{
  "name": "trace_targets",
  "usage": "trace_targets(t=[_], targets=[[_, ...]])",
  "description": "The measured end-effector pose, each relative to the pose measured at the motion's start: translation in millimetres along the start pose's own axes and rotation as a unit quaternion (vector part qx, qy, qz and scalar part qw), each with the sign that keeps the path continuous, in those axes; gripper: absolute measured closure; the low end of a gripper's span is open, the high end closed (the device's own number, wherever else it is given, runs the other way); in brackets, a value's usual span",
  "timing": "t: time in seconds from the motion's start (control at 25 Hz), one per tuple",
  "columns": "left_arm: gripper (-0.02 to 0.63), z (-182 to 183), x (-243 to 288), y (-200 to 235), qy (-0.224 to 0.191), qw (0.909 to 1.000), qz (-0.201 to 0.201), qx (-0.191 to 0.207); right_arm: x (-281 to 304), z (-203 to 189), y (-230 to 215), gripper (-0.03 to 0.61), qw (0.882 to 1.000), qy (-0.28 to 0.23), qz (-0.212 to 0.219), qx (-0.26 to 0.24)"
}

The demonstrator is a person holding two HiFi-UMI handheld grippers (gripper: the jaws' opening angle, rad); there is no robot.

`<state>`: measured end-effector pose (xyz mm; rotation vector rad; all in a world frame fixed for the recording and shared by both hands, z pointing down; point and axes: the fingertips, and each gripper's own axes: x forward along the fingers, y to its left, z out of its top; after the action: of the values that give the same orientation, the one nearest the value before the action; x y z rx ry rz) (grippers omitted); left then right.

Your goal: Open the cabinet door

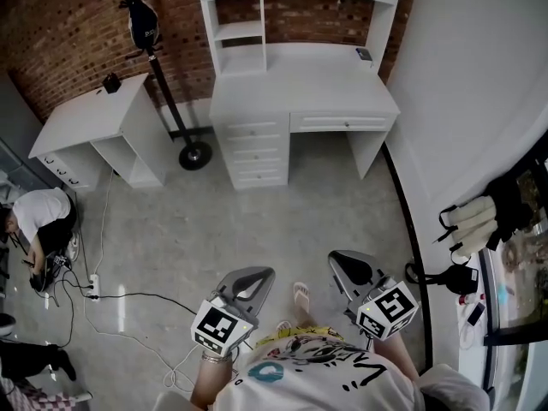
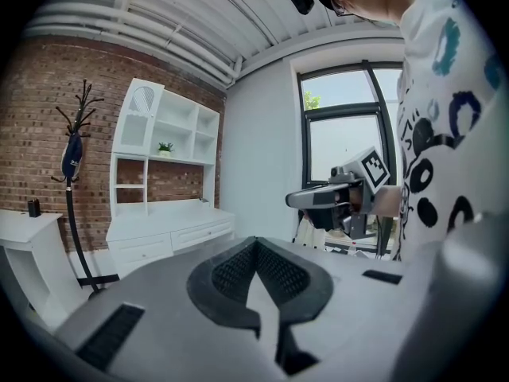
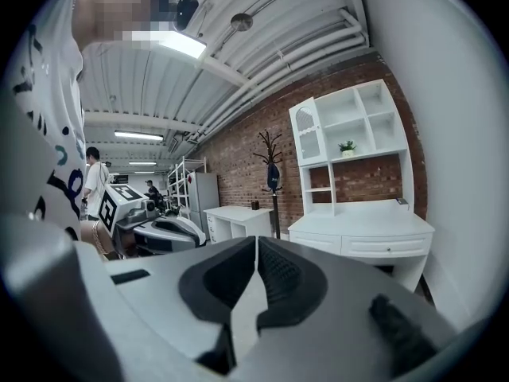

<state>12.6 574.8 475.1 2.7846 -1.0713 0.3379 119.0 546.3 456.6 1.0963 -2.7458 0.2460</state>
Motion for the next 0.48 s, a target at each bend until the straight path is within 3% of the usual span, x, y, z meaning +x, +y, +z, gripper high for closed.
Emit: trace_targets(t=[0.48], targets=[[0.600, 39.2, 54.2, 75.1, -0.008, 0.9997, 0.019, 0.013, 69.7, 43.2, -60.9, 0.550, 1.000, -0.021, 0.019, -0.010]])
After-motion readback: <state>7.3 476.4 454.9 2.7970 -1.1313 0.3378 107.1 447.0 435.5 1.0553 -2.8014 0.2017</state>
